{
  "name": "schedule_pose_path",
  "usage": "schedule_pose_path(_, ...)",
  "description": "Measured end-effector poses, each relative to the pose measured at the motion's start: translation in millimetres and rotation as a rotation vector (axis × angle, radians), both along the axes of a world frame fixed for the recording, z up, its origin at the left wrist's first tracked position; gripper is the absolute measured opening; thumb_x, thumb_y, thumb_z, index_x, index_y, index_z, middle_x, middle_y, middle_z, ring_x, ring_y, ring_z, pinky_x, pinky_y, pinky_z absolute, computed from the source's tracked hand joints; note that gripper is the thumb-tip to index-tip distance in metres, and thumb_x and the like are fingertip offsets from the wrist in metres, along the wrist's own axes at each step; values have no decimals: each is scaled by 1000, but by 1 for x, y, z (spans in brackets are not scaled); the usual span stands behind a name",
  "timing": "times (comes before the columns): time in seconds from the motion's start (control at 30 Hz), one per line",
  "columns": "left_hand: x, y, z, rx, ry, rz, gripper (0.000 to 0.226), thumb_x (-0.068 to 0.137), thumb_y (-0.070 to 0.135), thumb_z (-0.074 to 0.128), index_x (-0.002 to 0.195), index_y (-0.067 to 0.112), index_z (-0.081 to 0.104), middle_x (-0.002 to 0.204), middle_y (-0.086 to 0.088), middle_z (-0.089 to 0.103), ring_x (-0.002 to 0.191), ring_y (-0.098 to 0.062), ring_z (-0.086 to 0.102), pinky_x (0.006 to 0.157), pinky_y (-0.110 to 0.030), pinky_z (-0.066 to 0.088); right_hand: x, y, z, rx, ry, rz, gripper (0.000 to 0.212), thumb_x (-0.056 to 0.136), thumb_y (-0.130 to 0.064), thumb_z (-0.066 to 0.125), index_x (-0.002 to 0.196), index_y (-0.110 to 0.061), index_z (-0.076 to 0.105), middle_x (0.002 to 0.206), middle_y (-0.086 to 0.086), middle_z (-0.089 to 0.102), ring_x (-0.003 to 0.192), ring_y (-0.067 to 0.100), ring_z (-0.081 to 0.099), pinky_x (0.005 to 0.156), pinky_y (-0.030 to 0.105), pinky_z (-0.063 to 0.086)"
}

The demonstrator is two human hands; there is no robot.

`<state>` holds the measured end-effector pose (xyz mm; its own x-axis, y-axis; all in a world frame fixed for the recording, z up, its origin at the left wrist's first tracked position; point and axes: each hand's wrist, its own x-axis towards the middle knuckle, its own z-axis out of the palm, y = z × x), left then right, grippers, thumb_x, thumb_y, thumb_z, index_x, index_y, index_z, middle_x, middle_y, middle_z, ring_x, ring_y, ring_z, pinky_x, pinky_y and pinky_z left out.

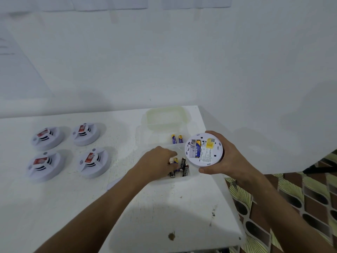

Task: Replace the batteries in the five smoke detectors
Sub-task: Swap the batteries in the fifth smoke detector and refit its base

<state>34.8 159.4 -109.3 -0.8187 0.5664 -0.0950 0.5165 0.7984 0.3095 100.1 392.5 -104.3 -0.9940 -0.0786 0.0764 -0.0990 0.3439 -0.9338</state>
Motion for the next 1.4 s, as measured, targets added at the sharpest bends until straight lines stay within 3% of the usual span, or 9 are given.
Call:
schedule_pose_path(0.1, 3, -1, 22, 294, 7, 84, 32, 92, 30, 60, 124, 23, 63, 83, 6, 65, 64, -3, 54, 78, -25, 51, -2, 0, 2, -10, -2, 28, 93, 51, -3, 92, 131, -22, 49, 118, -11, 64, 113, 8, 60, 87, 18, 53)
schedule_pose_path(0.2, 7, 0, 47, 551, -32, 34, 31, 86, 25, 67, 116, 26, 62, 100, 9, 59, 70, -6, 60, 63, -15, 45, -4, -4, 4, -17, 10, 65, 95, 52, 0, 91, 133, -22, 48, 117, -13, 64, 113, 11, 61, 85, 20, 53)
schedule_pose_path(0.37, 6, 3, 62, 460, -154, -59, 41, 77, 31, 76, 113, 33, 57, 116, 8, 48, 94, -10, 59, 72, -20, 52, -10, -16, 9, -27, 43, 113, 91, 55, 9, 89, 130, -22, 47, 115, -20, 65, 110, 6, 62, 85, 17, 52)
schedule_pose_path(0.43, 6, 2, 64, 464, -158, -36, 40, 76, 29, 76, 111, 33, 57, 116, 6, 49, 94, -9, 59, 76, -19, 52, -12, -19, 10, -43, 54, 122, 91, 55, 8, 89, 130, -23, 47, 116, -17, 65, 111, 9, 62, 86, 19, 53)
schedule_pose_path(0.7, 6, 0, 70, 439, -231, -2, 39, 83, 29, 72, 117, 32, 53, 119, 7, 44, 97, -5, 55, 69, -6, 46, -16, -26, 11, -53, 104, 93, 91, 52, -9, 92, 131, -22, 50, 117, -11, 66, 112, 16, 63, 89, 24, 55)
schedule_pose_path(1.03, 5, 5, 65, 413, -204, 40, 36, 86, 22, 71, 104, 28, 40, 118, 5, 40, 95, -9, 52, 68, -13, 44, -19, -29, 14, -45, 104, 101, 86, 50, -7, 91, 126, -22, 55, 111, -7, 68, 103, 13, 65, 82, 20, 53)
schedule_pose_path(1.13, 5, 8, 64, 472, -117, 27, 33, 85, 23, 71, 100, 28, 42, 116, 8, 38, 101, -7, 50, 69, -10, 46, -20, -29, 14, -58, 92, 101, 85, 50, -5, 91, 126, -22, 56, 110, -7, 68, 100, 12, 65, 80, 21, 54)
schedule_pose_path(1.27, 8, 13, 64, 606, -42, 19, 21, 89, 21, 67, 86, 30, 48, 95, 12, 61, 88, -1, 58, 67, -9, 42, -20, -27, 11, -61, 97, 74, 85, 51, -3, 91, 124, -28, 55, 110, -7, 68, 101, 14, 65, 81, 23, 56)
schedule_pose_path(1.4, 3, 10, 56, 889, -129, 232, 20, 84, 18, 73, 84, 27, 54, 84, 6, 69, 81, -9, 69, 74, -29, 56, -16, -12, 9, -82, 85, 20, 87, 49, -1, 91, 124, -27, 55, 111, -11, 68, 103, 8, 65, 77, 20, 55)
